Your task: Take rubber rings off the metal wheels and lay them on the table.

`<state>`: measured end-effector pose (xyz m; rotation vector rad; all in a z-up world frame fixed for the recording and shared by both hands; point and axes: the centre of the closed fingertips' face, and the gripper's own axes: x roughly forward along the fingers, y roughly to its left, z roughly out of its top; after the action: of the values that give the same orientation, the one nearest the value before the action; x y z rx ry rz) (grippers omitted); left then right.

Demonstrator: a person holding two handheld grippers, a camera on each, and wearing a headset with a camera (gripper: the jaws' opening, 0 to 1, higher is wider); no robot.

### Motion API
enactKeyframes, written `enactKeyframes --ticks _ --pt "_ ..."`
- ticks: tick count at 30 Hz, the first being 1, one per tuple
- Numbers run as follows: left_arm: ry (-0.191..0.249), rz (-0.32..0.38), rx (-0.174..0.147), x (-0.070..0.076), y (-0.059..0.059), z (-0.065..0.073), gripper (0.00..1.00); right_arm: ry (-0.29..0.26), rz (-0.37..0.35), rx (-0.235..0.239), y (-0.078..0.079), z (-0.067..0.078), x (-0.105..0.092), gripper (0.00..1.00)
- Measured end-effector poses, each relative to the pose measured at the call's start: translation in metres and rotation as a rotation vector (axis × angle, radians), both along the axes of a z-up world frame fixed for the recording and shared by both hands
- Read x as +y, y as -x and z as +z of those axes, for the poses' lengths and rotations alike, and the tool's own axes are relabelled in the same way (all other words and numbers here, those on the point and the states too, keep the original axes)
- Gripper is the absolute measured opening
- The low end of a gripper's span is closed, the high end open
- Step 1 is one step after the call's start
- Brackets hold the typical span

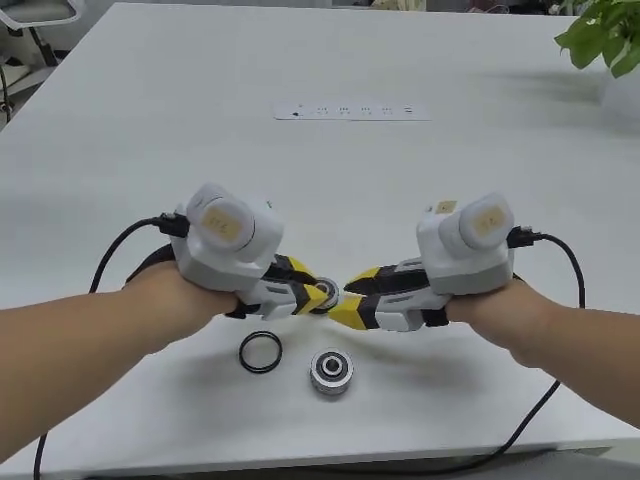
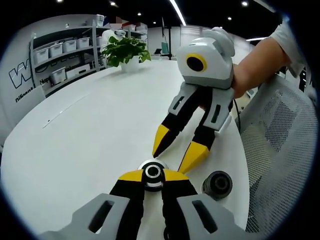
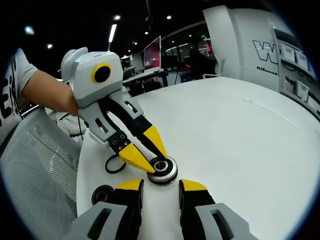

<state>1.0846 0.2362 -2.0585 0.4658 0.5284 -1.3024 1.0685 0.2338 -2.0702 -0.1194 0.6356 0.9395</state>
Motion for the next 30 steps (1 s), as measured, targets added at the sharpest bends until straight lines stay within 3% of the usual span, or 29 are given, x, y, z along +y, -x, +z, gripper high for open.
enactKeyframes --ticks 13,30 --pt "0.005 0.005 -0.004 0.0 0.001 0.0 0.07 0.038 0.008 -0.047 -0.008 -0.006 0.008 0.27" --pt "-0.004 0.02 -0.004 -0.001 0.003 0.001 0.07 0.042 0.009 -0.08 -0.01 -0.007 0.01 0.24"
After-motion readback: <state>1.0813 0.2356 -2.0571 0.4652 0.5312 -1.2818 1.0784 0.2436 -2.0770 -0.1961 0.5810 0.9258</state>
